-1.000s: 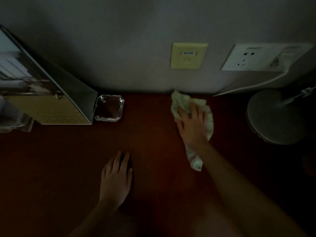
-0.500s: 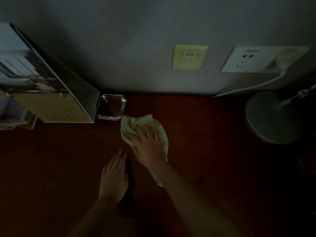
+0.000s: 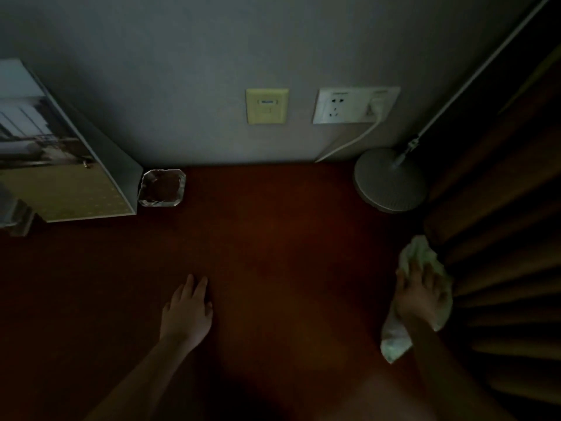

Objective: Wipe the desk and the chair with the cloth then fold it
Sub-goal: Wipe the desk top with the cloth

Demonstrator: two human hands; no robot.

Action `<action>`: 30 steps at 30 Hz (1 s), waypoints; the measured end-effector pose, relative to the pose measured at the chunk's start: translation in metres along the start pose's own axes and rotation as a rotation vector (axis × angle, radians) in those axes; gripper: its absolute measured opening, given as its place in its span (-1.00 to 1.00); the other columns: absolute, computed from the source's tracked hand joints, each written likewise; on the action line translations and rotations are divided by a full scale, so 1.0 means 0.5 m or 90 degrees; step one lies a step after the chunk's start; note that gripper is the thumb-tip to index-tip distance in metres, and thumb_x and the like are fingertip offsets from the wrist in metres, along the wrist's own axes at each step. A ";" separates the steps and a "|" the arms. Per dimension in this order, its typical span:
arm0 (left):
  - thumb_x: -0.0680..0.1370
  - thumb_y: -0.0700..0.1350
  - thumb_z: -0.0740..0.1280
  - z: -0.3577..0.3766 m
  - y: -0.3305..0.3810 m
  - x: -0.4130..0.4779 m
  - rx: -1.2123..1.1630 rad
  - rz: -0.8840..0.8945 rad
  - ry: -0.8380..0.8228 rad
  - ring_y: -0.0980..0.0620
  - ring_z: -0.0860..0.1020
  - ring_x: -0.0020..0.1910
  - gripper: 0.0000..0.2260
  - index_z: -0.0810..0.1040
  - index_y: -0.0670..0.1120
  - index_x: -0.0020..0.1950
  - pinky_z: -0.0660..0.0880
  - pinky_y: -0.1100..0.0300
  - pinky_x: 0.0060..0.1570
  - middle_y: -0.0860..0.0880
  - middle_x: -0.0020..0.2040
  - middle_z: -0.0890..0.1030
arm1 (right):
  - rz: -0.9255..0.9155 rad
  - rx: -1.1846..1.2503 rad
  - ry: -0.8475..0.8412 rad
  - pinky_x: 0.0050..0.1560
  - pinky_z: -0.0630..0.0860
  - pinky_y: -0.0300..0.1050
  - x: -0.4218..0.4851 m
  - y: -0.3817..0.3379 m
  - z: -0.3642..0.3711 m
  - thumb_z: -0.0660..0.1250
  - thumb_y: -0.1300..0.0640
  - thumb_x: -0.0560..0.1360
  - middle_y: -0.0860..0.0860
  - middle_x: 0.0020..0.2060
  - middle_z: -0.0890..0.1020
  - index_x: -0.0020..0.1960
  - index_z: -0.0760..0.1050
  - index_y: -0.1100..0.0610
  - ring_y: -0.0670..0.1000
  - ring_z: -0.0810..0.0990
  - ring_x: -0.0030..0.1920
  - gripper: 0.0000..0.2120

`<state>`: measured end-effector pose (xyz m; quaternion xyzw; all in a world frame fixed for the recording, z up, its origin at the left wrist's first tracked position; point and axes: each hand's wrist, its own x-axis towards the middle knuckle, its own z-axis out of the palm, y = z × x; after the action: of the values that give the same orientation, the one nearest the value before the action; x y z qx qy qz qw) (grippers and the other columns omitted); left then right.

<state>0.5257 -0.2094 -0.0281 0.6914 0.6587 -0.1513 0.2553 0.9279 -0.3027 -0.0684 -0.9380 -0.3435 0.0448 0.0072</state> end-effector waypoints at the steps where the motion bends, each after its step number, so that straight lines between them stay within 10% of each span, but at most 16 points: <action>1: 0.63 0.06 0.06 0.007 0.004 -0.011 0.006 0.002 -0.001 -0.07 -0.01 0.53 -0.46 -0.09 0.03 0.55 0.15 -0.06 0.45 -0.06 0.56 -0.10 | 0.006 0.003 -0.005 0.39 0.15 0.21 -0.022 0.026 -0.002 -0.08 -0.14 0.62 0.18 0.42 0.33 0.46 0.27 0.05 0.27 0.28 0.40 -0.50; 8: 0.63 0.07 0.05 0.063 0.046 -0.077 0.053 0.032 -0.007 -0.17 -0.03 0.52 -0.44 -0.15 0.03 0.56 0.16 -0.06 0.44 -0.12 0.56 -0.11 | -0.059 0.054 -0.113 0.32 0.16 0.39 -0.257 -0.014 0.029 -0.08 -0.16 0.49 0.21 0.40 0.35 0.38 0.41 0.11 0.38 0.29 0.37 -0.39; 13: 0.62 0.05 0.11 0.099 0.090 -0.112 0.087 0.074 -0.032 -0.24 -0.05 0.51 -0.39 -0.16 0.04 0.55 0.17 -0.08 0.42 -0.14 0.55 -0.13 | -0.657 -0.066 -0.221 0.36 -0.12 0.34 -0.450 -0.150 0.032 0.01 -0.02 0.55 0.12 0.51 0.00 0.51 0.12 -0.03 0.24 -0.07 0.49 -0.48; 16: 0.59 0.00 0.18 0.098 0.093 -0.121 0.114 0.099 -0.050 -0.21 -0.05 0.51 -0.35 -0.15 0.05 0.55 0.14 -0.09 0.43 -0.12 0.56 -0.14 | -0.750 -0.075 -0.218 0.38 -0.20 0.22 -0.476 -0.161 0.040 -0.07 -0.09 0.55 0.07 0.52 0.09 0.49 0.12 -0.07 0.16 -0.03 0.51 -0.49; 21: 0.59 -0.01 0.17 0.095 0.051 -0.129 0.146 0.149 -0.046 -0.13 -0.05 0.53 -0.34 -0.17 0.05 0.55 0.10 -0.10 0.46 -0.07 0.56 -0.15 | -0.464 0.007 -0.169 0.26 0.38 0.28 -0.357 -0.019 0.039 0.07 -0.05 0.47 0.09 0.34 0.47 0.37 0.28 -0.03 0.19 0.41 0.35 -0.53; 30: 0.61 -0.02 0.14 0.103 0.053 -0.136 0.134 0.147 -0.020 -0.08 -0.03 0.53 -0.40 -0.13 0.04 0.56 0.12 -0.07 0.46 -0.05 0.56 -0.11 | -0.059 0.032 -0.108 0.42 0.09 0.23 -0.234 0.263 0.002 -0.24 -0.27 0.50 0.12 0.46 0.27 0.50 0.17 -0.02 0.23 0.23 0.44 -0.33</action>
<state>0.5526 -0.2948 -0.0292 0.7833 0.5508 -0.2001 0.2074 0.9236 -0.4788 -0.0661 -0.9134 -0.3849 0.1326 0.0037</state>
